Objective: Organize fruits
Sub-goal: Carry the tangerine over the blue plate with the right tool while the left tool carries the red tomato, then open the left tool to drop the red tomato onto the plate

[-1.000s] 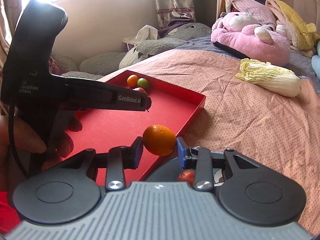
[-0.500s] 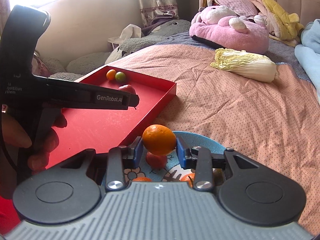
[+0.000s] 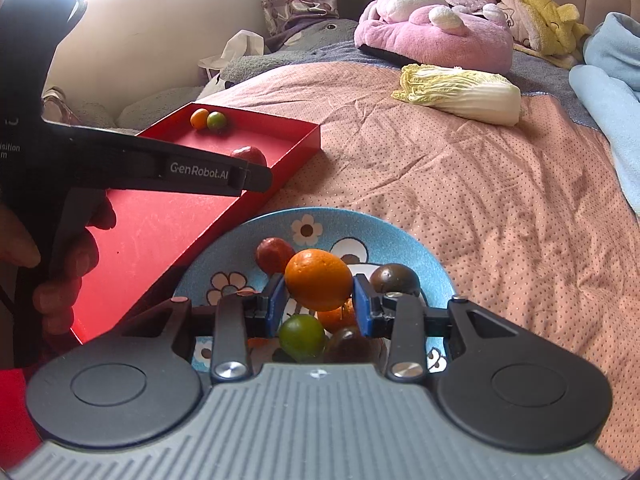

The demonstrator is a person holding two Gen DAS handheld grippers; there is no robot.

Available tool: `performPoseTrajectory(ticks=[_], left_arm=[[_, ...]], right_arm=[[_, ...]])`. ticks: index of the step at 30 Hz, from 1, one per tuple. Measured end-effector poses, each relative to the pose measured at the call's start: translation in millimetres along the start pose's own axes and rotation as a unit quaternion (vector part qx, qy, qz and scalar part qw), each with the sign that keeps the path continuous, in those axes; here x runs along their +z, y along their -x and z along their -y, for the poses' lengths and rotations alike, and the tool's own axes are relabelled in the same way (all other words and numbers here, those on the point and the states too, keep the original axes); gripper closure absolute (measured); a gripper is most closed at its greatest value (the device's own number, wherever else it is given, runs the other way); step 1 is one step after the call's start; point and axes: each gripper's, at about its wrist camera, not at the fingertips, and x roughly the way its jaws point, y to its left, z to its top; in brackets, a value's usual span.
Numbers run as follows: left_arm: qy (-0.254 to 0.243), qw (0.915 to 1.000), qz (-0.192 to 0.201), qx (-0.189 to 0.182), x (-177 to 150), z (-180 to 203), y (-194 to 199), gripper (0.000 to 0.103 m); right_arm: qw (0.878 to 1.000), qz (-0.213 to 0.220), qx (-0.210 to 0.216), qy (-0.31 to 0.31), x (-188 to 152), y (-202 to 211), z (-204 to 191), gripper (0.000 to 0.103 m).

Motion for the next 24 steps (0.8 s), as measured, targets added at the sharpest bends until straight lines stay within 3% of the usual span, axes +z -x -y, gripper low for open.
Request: performPoseTrajectory(ticks=[7,24], left_arm=[[-0.032,0.9993,-0.001,-0.018,-4,17,-2,0.068],[-0.054,0.9978,-0.018,-0.035,-9,28,-7,0.067]], right_arm=[[1.0,-0.009,-0.013,-0.005,-10,5,12,0.061],[1.0,-0.014,-0.02,-0.012,-10,2,21,0.061]])
